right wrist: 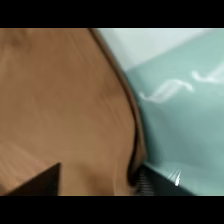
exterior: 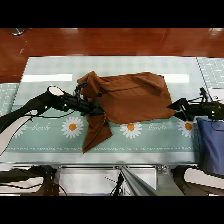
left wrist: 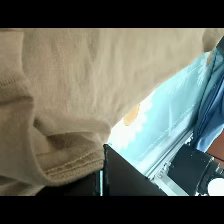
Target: Fold the shirts.
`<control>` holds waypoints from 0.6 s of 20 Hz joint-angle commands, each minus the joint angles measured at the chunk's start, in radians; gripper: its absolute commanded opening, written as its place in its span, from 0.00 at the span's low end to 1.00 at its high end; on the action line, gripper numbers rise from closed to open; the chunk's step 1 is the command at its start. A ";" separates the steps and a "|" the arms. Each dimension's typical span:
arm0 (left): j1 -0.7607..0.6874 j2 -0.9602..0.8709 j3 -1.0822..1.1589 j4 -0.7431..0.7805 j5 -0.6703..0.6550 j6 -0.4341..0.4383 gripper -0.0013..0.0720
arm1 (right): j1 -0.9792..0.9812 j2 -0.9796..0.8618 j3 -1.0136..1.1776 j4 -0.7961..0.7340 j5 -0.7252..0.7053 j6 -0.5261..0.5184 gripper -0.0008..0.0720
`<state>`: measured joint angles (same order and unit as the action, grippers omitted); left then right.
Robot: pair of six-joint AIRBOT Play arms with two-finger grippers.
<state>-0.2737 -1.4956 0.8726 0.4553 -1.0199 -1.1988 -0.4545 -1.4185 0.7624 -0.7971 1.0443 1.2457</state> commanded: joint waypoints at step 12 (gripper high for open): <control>0.351 0.355 0.395 -0.373 0.152 0.092 0.05 | 0.134 0.136 0.993 -0.082 0.251 0.189 0.04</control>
<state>-0.0212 -1.2598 1.1091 0.1673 -0.9550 -1.1259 -0.3244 -1.3277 1.4342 -0.8169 1.2411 1.3525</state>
